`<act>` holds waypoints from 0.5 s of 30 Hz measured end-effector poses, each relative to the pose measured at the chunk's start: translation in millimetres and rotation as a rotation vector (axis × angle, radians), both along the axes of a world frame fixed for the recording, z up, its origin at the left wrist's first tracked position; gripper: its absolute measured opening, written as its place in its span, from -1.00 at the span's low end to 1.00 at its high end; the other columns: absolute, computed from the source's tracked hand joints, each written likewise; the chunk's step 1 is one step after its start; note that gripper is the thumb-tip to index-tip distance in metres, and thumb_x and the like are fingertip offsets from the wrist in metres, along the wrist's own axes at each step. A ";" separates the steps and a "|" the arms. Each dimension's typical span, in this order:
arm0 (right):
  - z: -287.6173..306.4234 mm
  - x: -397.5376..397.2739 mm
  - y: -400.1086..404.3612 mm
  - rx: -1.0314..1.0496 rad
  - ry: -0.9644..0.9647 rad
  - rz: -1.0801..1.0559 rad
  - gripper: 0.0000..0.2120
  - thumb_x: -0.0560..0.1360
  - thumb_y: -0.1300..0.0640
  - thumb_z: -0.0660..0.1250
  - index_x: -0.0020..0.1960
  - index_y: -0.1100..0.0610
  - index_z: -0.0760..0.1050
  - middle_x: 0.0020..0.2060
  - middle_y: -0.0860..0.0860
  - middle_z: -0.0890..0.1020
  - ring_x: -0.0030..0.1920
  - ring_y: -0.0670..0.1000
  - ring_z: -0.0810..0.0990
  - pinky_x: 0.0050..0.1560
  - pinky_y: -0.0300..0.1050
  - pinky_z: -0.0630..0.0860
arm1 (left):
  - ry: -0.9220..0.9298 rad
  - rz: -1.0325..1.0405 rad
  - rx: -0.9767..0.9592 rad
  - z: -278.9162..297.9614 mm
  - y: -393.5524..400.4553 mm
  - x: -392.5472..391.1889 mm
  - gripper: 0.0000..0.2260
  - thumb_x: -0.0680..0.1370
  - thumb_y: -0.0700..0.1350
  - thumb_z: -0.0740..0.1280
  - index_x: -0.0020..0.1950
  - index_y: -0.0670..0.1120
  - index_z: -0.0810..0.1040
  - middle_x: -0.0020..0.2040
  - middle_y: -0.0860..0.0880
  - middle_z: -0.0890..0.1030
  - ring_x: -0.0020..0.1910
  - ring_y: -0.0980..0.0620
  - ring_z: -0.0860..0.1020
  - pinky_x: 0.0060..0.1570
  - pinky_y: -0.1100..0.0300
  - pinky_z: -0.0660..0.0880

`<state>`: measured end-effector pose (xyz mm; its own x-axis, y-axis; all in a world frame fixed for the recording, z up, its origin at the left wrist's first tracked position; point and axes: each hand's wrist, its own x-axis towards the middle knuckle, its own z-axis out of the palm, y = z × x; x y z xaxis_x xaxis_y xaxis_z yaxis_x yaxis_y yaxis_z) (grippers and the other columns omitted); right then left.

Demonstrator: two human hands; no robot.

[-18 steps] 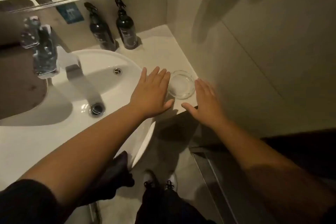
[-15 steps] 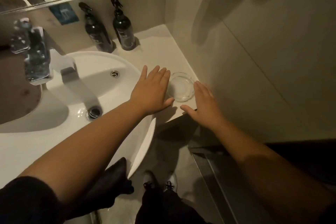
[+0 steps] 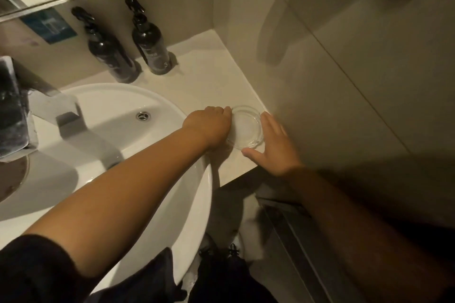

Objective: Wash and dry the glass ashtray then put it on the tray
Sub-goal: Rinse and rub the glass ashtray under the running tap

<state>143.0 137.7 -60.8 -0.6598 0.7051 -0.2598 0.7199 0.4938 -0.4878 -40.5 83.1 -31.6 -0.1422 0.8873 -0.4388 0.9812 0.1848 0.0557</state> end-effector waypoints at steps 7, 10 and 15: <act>-7.1 -1.8 0.0 -0.073 0.008 -0.069 -0.08 0.45 -0.08 0.46 0.59 0.12 -0.01 0.57 0.03 0.09 0.54 0.05 0.10 0.47 -0.11 0.11 | 0.004 -0.022 0.022 -2.4 6.9 -2.2 -0.33 0.46 0.11 0.42 0.43 -0.13 0.25 0.21 -0.12 0.54 0.12 -0.16 0.56 -0.17 0.03 0.40; -6.9 -2.8 0.0 -0.070 0.042 -0.088 -0.10 0.44 -0.05 0.48 0.58 0.12 0.04 0.56 0.04 0.15 0.53 0.05 0.15 0.45 -0.13 0.14 | -0.003 -0.035 0.039 -0.8 5.8 -2.5 -0.33 0.43 0.15 0.44 0.40 -0.11 0.28 0.17 -0.11 0.56 0.06 -0.16 0.58 -0.20 0.05 0.40; 5.4 3.6 1.0 -0.071 0.116 -0.118 -0.11 0.42 -0.04 0.50 0.57 0.06 0.06 0.54 0.01 0.20 0.49 0.05 0.23 0.46 0.00 0.27 | -0.168 0.010 0.140 8.1 0.4 -4.8 -0.27 0.39 0.17 0.49 0.45 -0.06 0.27 0.27 -0.11 0.54 0.13 -0.14 0.57 -0.10 0.07 0.43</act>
